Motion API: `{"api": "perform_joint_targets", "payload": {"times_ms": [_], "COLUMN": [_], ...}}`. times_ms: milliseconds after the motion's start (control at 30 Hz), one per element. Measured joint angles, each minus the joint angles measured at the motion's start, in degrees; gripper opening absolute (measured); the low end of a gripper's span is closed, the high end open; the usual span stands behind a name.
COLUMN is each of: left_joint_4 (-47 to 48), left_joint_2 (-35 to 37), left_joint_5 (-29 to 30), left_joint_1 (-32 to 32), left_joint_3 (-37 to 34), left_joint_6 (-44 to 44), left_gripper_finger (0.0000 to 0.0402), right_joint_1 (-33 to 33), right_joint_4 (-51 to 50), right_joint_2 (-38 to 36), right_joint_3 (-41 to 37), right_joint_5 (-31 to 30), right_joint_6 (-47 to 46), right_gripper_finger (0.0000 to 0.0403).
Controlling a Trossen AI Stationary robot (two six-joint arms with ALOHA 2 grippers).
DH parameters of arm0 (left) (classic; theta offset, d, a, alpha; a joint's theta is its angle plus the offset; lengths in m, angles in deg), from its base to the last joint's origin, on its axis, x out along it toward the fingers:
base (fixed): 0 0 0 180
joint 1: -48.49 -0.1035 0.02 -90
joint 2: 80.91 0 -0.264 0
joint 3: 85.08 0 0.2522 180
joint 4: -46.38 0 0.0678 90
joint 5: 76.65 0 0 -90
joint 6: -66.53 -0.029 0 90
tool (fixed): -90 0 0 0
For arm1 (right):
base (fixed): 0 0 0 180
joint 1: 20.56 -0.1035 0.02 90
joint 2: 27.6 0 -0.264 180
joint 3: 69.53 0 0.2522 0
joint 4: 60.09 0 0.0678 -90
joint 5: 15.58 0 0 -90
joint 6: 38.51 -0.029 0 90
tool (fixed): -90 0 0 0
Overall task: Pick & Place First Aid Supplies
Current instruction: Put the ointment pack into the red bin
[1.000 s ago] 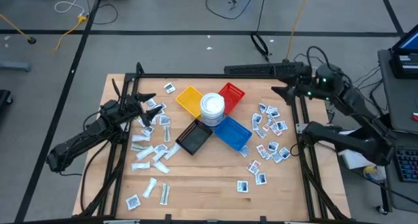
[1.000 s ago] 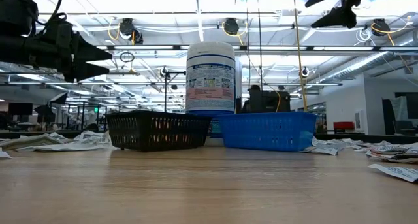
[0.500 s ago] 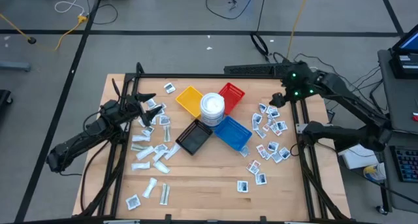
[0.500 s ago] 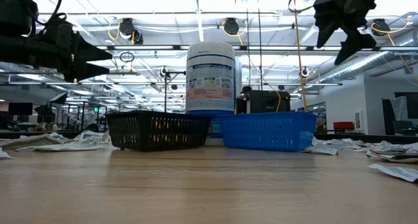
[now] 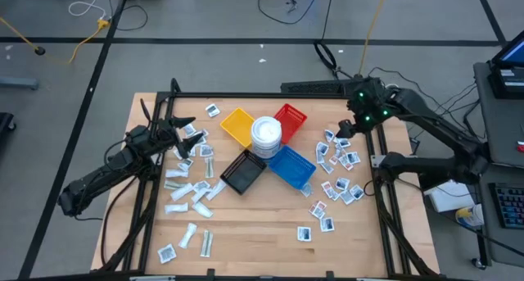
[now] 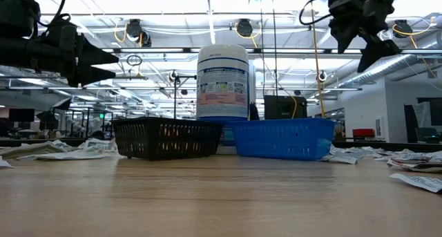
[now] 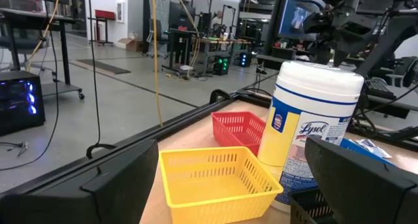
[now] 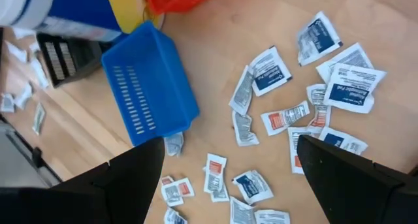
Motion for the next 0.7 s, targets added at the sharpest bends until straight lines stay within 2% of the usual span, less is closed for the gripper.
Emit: {"api": "perform_joint_targets", "payload": {"times_ms": [133,267,333,500,700], "left_joint_4": [0.02,0.02,0.01,0.02,0.0], "left_joint_2": [-0.01,0.01,0.0,0.01,-0.01], "left_joint_5": [0.0,0.0,0.0,0.0,0.0], "left_joint_1": [0.0,0.0,0.0,0.0,0.0], "left_joint_3": [-0.02,0.0,0.0,-0.02,0.0], "left_joint_6": [0.0,0.0,0.0,0.0,0.0], "left_gripper_finger": [0.0392,0.0392,0.0392,0.0392,0.0392], "right_joint_1": [-4.86,-11.47,-14.55,-20.07,-24.49], "right_joint_4": [0.09,-0.47,-0.35,0.13,2.26], "right_joint_2": [3.58,6.76,8.16,10.52,11.18], "right_joint_3": [-0.01,-0.02,-0.02,-1.32,-7.69], "right_joint_5": [-1.9,-11.2,-13.8,-16.37,-16.86], "right_joint_6": [0.15,0.01,0.01,-0.94,-3.11], "right_gripper_finger": [0.0346,0.0346,0.0346,0.0346,0.0346]}}
